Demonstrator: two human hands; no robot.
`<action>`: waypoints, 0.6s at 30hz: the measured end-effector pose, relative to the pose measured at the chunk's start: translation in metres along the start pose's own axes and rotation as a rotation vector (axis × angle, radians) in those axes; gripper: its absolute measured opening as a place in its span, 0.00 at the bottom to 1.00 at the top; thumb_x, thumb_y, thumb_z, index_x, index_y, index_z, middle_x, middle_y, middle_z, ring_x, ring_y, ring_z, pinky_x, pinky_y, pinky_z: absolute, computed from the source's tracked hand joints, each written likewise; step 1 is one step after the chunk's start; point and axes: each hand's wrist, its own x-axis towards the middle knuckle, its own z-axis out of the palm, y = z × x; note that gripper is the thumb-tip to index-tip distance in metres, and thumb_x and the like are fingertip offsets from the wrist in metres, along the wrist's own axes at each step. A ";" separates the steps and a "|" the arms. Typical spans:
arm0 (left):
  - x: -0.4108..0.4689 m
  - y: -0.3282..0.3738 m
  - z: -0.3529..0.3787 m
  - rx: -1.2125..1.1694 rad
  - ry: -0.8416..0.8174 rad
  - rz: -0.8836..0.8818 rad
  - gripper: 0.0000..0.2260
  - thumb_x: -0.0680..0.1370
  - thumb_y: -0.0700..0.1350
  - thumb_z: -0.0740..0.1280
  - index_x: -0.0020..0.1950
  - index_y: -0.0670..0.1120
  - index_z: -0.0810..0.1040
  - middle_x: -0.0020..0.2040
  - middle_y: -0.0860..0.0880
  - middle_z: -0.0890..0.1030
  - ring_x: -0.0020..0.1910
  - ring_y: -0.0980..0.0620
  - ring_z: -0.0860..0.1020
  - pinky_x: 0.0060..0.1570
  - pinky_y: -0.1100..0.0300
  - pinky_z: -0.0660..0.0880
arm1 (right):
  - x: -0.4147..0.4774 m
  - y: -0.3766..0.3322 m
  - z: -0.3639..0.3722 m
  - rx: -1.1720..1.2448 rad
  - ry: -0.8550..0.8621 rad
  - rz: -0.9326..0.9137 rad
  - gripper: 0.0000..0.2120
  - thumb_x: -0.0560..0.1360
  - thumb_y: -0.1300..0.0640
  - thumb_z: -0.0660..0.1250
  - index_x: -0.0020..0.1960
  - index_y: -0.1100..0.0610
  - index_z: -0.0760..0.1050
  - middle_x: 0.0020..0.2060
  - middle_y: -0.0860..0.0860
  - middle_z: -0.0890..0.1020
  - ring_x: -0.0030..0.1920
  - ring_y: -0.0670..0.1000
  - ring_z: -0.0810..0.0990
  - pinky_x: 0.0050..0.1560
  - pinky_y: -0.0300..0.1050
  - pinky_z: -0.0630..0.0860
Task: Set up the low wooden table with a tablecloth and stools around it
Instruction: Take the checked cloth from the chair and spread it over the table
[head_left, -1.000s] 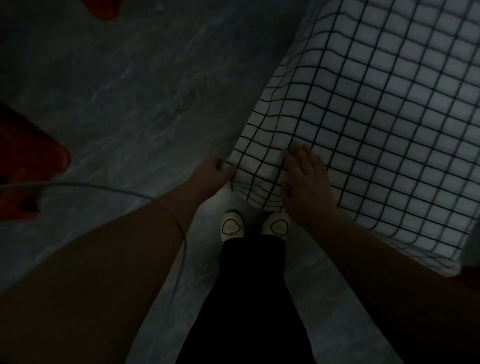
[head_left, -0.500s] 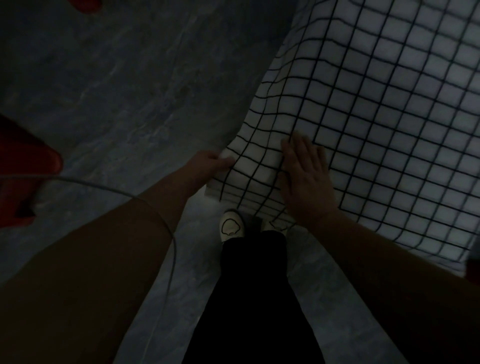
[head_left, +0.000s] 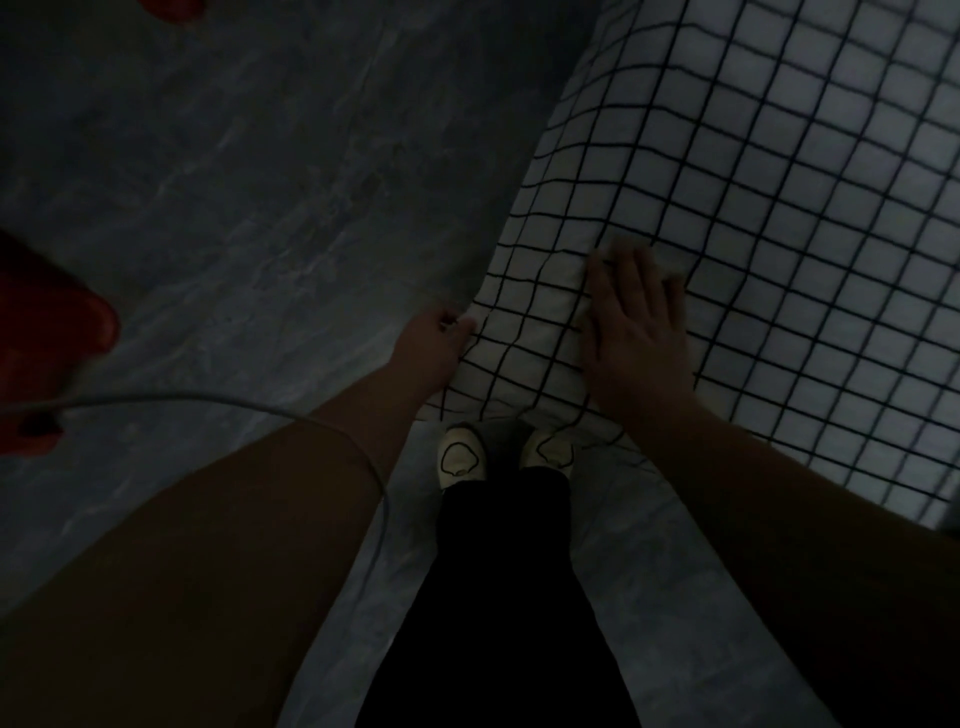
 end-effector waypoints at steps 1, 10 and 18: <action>-0.001 -0.003 0.002 -0.019 0.005 -0.003 0.16 0.82 0.52 0.64 0.58 0.40 0.78 0.49 0.46 0.78 0.49 0.50 0.75 0.44 0.63 0.65 | -0.005 -0.003 0.001 0.008 0.016 -0.009 0.28 0.84 0.49 0.52 0.81 0.53 0.49 0.80 0.54 0.48 0.80 0.56 0.45 0.77 0.62 0.43; -0.025 -0.039 -0.002 -0.191 -0.015 -0.111 0.21 0.82 0.58 0.60 0.44 0.40 0.75 0.39 0.45 0.74 0.38 0.51 0.73 0.42 0.56 0.70 | -0.054 -0.019 0.023 -0.031 -0.037 -0.116 0.28 0.83 0.48 0.49 0.81 0.54 0.51 0.80 0.55 0.50 0.80 0.56 0.44 0.77 0.65 0.45; -0.048 -0.067 -0.004 -0.506 -0.287 -0.435 0.22 0.73 0.65 0.68 0.63 0.55 0.77 0.63 0.53 0.76 0.60 0.52 0.74 0.60 0.46 0.76 | -0.058 -0.019 0.022 -0.027 -0.019 -0.109 0.29 0.83 0.47 0.50 0.81 0.53 0.49 0.81 0.54 0.49 0.80 0.55 0.44 0.76 0.65 0.44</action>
